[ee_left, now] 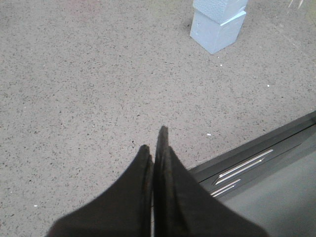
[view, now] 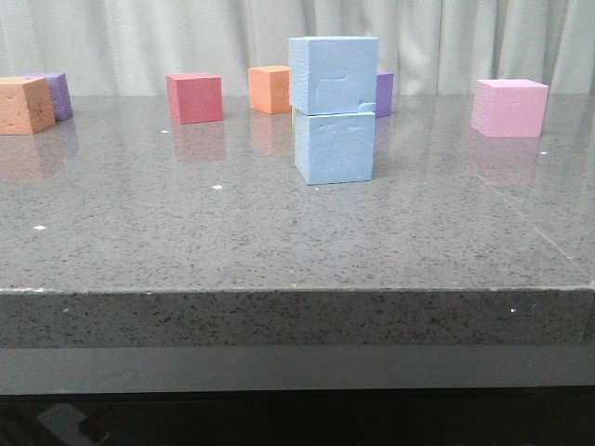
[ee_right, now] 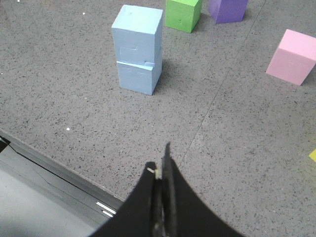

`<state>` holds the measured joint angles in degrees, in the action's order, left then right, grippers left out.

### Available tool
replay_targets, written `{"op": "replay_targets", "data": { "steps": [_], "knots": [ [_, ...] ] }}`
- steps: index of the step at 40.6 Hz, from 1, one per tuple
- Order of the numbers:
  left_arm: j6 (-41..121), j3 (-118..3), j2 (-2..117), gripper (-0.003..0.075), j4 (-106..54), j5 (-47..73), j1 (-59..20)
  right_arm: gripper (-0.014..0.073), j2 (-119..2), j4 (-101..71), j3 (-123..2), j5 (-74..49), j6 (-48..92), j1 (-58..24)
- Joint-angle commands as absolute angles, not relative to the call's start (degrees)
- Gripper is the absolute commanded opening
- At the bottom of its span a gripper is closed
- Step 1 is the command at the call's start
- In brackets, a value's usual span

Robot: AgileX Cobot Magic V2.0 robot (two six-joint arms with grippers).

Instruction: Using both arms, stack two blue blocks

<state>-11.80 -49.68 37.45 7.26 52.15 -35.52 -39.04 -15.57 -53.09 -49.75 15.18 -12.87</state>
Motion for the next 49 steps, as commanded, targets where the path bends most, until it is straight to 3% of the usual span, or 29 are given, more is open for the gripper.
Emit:
{"op": "replay_targets", "data": {
  "steps": [1, 18, 28, 37, 49],
  "knots": [
    [-12.29, -51.24, 37.54, -0.002, 7.69, 48.2, -35.54, -0.0067, -38.87, -16.81, -54.29, -45.67, 15.63, -12.65],
    [-12.29, -48.43, 35.56, -0.002, 6.93, 45.66, -34.96, -0.0067, -38.87, -16.81, -54.29, -45.95, 15.63, -12.65],
    [-12.29, -36.15, 25.8, -0.002, 5.79, 34.3, -20.1, -0.0067, -38.87, -16.81, -54.29, -46.01, 15.63, -12.65],
    [-10.56, -20.21, 10.19, -0.002, -6.6, 23.89, -5.33, -0.0067, -38.87, -16.81, -54.29, -46.01, 15.63, -12.65],
    [5.94, -5.03, -1.42, -0.002, -14.77, 10.83, -0.48, -0.0067, -38.87, -16.81, -54.29, -46.01, 15.63, -12.65]
  ]
}}
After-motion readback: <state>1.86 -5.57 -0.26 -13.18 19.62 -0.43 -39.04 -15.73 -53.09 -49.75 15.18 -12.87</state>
